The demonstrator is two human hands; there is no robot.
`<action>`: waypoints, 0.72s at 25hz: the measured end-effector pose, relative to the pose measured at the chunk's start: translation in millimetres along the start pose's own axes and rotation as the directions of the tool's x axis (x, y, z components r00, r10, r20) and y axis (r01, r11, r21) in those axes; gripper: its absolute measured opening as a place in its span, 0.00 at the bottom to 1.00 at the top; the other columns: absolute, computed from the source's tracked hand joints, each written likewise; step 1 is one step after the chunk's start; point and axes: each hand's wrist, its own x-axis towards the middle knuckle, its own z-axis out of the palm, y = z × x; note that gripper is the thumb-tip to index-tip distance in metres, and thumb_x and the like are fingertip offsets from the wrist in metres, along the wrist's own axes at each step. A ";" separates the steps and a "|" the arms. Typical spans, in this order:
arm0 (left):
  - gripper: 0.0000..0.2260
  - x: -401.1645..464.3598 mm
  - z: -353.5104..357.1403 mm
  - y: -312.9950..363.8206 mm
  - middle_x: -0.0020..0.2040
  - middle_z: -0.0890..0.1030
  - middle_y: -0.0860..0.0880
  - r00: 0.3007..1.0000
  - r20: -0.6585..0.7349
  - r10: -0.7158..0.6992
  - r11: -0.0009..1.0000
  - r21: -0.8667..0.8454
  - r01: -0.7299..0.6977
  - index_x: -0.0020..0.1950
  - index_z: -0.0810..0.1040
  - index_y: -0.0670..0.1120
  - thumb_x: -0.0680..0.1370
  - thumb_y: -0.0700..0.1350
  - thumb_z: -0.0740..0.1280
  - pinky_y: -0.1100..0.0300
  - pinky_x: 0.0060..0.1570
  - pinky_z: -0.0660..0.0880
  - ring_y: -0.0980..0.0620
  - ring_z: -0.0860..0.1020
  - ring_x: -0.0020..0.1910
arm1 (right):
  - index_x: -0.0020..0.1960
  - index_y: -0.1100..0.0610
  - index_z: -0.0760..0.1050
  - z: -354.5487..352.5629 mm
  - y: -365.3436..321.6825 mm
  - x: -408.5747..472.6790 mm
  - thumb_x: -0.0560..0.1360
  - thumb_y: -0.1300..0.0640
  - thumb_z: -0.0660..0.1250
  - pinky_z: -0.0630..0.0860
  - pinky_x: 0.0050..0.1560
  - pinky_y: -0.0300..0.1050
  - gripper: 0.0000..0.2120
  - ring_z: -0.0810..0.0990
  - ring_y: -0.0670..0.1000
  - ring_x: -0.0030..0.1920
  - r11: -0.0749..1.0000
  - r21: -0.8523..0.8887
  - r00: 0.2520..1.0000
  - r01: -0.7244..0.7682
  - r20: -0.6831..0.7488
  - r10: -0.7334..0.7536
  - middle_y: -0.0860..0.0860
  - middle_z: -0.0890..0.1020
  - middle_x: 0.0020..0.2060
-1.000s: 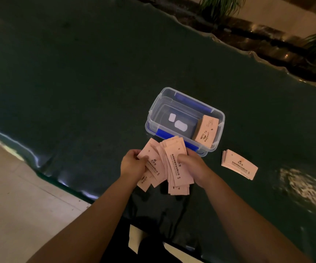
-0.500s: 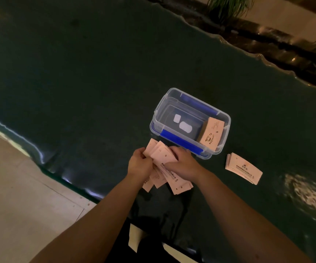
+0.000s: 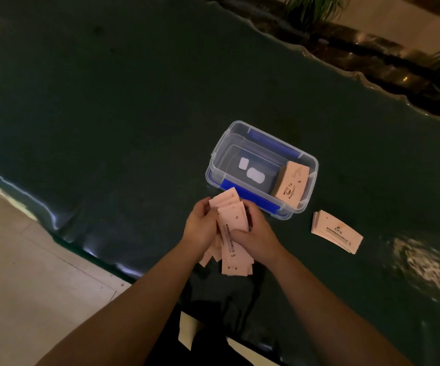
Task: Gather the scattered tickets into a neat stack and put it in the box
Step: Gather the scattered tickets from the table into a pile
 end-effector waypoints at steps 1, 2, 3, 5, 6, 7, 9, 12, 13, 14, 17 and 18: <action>0.16 -2.0 2.9 2.0 0.60 0.83 0.50 1.000 0.023 0.006 1.000 0.018 -0.006 0.73 0.73 0.54 0.85 0.48 0.62 0.43 0.58 0.82 0.50 0.83 0.57 | 0.62 0.23 0.67 1.3 1.0 -3.8 0.73 0.54 0.75 0.83 0.55 0.49 0.31 0.81 0.44 0.62 0.998 0.055 1.000 -0.021 -0.008 0.021 0.39 0.80 0.62; 0.15 -3.4 6.4 3.2 0.60 0.83 0.50 0.999 0.050 -0.001 0.999 0.035 0.000 0.72 0.74 0.55 0.85 0.48 0.62 0.44 0.59 0.82 0.50 0.83 0.57 | 0.60 0.21 0.66 0.8 3.3 -7.8 0.75 0.57 0.73 0.83 0.51 0.45 0.32 0.83 0.44 0.60 0.993 0.110 0.999 -0.042 -0.013 0.043 0.38 0.81 0.60; 0.14 -4.9 9.4 3.2 0.59 0.84 0.50 0.996 0.083 -0.014 0.999 0.041 0.010 0.71 0.75 0.55 0.85 0.48 0.61 0.46 0.58 0.82 0.51 0.84 0.56 | 0.60 0.21 0.65 -1.1 7.3 -11.9 0.77 0.59 0.72 0.83 0.46 0.42 0.33 0.84 0.43 0.58 0.985 0.160 0.998 -0.062 -0.023 0.067 0.39 0.81 0.60; 0.13 -7.0 11.6 1.6 0.56 0.85 0.51 0.984 0.175 -0.032 0.999 0.026 0.028 0.68 0.78 0.53 0.86 0.45 0.61 0.56 0.49 0.83 0.54 0.85 0.52 | 0.65 0.27 0.66 -7.4 17.8 -21.4 0.78 0.63 0.69 0.83 0.43 0.41 0.32 0.84 0.45 0.58 0.956 0.271 0.989 -0.115 -0.059 0.136 0.42 0.80 0.63; 0.13 -7.0 8.1 -0.4 0.57 0.85 0.52 0.979 0.203 -0.022 0.999 0.046 0.013 0.68 0.78 0.53 0.86 0.44 0.60 0.59 0.48 0.82 0.56 0.85 0.52 | 0.69 0.30 0.66 -9.0 23.0 -26.1 0.79 0.64 0.68 0.84 0.46 0.44 0.32 0.83 0.47 0.59 0.929 0.339 0.980 -0.150 -0.072 0.184 0.45 0.80 0.65; 0.14 -7.8 9.5 -1.6 0.60 0.84 0.51 0.976 0.216 0.013 0.992 0.121 -0.039 0.70 0.77 0.52 0.86 0.44 0.60 0.59 0.51 0.81 0.55 0.84 0.55 | 0.73 0.34 0.64 -15.5 31.0 -34.1 0.80 0.64 0.67 0.84 0.48 0.50 0.32 0.83 0.49 0.60 0.890 0.417 0.965 -0.185 -0.093 0.243 0.46 0.80 0.66; 0.16 -4.5 0.7 -7.2 0.65 0.82 0.50 0.980 0.148 0.135 0.912 0.369 -0.181 0.72 0.75 0.51 0.85 0.43 0.61 0.58 0.57 0.77 0.52 0.80 0.63 | 0.76 0.38 0.64 -20.2 41.2 -45.0 0.82 0.64 0.65 0.85 0.53 0.59 0.30 0.84 0.53 0.61 0.800 0.552 0.933 -0.234 -0.104 0.345 0.49 0.81 0.65; 0.20 -3.9 -4.9 -12.0 0.69 0.77 0.48 0.957 0.178 0.229 0.610 0.740 -0.283 0.75 0.73 0.50 0.82 0.48 0.66 0.57 0.61 0.73 0.49 0.74 0.67 | 0.76 0.43 0.69 -20.8 50.4 -57.2 0.84 0.61 0.64 0.85 0.48 0.57 0.24 0.87 0.55 0.58 0.674 0.694 0.891 -0.254 -0.103 0.442 0.52 0.84 0.62; 0.24 -5.4 -4.9 -14.0 0.71 0.75 0.47 0.954 0.220 0.205 0.484 0.824 -0.294 0.76 0.71 0.49 0.80 0.52 0.68 0.54 0.64 0.72 0.47 0.72 0.68 | 0.76 0.45 0.70 -18.7 51.9 -59.7 0.84 0.61 0.63 0.85 0.46 0.56 0.22 0.87 0.55 0.57 0.646 0.719 0.882 -0.255 -0.100 0.460 0.53 0.85 0.61; 0.29 -7.8 -3.7 -16.3 0.72 0.73 0.47 0.952 0.247 0.181 0.370 0.880 -0.299 0.76 0.70 0.50 0.78 0.57 0.70 0.51 0.67 0.70 0.46 0.70 0.69 | 0.75 0.46 0.71 -16.4 53.2 -61.9 0.84 0.60 0.63 0.85 0.46 0.56 0.21 0.88 0.55 0.57 0.625 0.738 0.876 -0.254 -0.098 0.472 0.54 0.86 0.61; 0.37 -15.1 0.0 -26.3 0.72 0.70 0.48 0.946 0.256 0.197 0.136 0.949 -0.285 0.76 0.70 0.52 0.71 0.68 0.71 0.46 0.68 0.70 0.46 0.68 0.70 | 0.74 0.45 0.72 -13.9 52.8 -65.9 0.84 0.61 0.64 0.86 0.47 0.56 0.21 0.89 0.54 0.54 0.630 0.732 0.876 -0.259 -0.096 0.472 0.53 0.86 0.60; 0.37 -16.5 0.3 -30.0 0.71 0.70 0.48 0.944 0.249 0.218 0.100 0.956 -0.275 0.75 0.70 0.52 0.71 0.68 0.71 0.46 0.68 0.71 0.46 0.68 0.70 | 0.74 0.44 0.72 -14.4 52.4 -66.7 0.84 0.61 0.64 0.87 0.48 0.57 0.22 0.89 0.54 0.54 0.641 0.721 0.880 -0.263 -0.093 0.466 0.52 0.86 0.61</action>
